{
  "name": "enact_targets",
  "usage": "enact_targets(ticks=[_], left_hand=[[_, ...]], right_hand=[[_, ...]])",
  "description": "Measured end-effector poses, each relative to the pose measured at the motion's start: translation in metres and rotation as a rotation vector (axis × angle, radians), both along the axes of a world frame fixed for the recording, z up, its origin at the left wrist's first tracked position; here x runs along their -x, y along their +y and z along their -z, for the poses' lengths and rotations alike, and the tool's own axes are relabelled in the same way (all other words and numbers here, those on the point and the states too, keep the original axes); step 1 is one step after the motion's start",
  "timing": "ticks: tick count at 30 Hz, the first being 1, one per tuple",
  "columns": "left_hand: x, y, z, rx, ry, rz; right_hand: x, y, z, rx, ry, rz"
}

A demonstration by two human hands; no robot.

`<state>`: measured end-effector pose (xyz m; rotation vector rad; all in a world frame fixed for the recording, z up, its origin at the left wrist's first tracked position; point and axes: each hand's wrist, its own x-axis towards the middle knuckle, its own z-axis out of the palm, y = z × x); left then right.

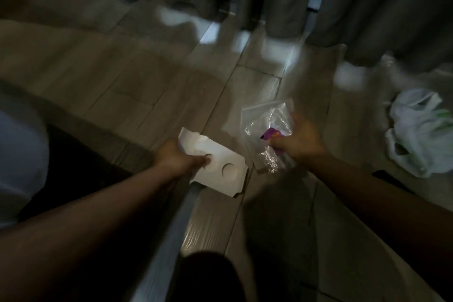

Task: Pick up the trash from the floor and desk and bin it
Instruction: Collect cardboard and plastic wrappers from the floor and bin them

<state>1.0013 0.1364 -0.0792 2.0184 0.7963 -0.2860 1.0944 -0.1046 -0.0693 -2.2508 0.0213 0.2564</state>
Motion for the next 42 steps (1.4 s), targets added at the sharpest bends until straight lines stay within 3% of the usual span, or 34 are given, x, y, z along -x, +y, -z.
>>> enact_targets(ticks=[4,7,10,16,21,28,32,36,39,42], left_hand=[[-0.030,-0.025,-0.055,0.040,-0.084,0.034],[-0.037,-0.037,-0.119,-0.035,-0.083,0.076],[-0.030,-0.044,-0.202,-0.021,-0.059,0.044],[-0.013,-0.066,-0.382,-0.107,-0.110,0.060],[0.003,-0.095,-0.535,-0.137,-0.140,0.076],[0.035,-0.144,-0.736,-0.078,-0.334,0.158],[0.040,-0.161,-0.807,-0.056,-0.486,0.258],[0.043,-0.170,-0.855,0.009,-0.589,0.381],[0.053,-0.179,-0.879,0.049,-0.666,0.489],[0.073,-0.199,-0.889,0.092,-0.675,0.635]], right_hand=[[-0.003,-0.027,-0.059,-0.012,0.055,0.082],[0.003,-0.043,-0.126,-0.024,0.087,0.208],[0.015,-0.053,-0.212,0.018,0.069,0.283],[0.050,-0.065,-0.384,-0.096,-0.014,0.445],[0.076,-0.094,-0.530,-0.007,-0.010,0.502],[0.137,-0.136,-0.730,0.051,-0.018,0.604],[0.172,-0.142,-0.807,0.071,-0.218,0.589],[0.216,-0.137,-0.860,0.072,-0.385,0.751],[0.255,-0.132,-0.874,0.177,-0.409,0.820],[0.303,-0.133,-0.885,0.216,-0.325,1.043]])
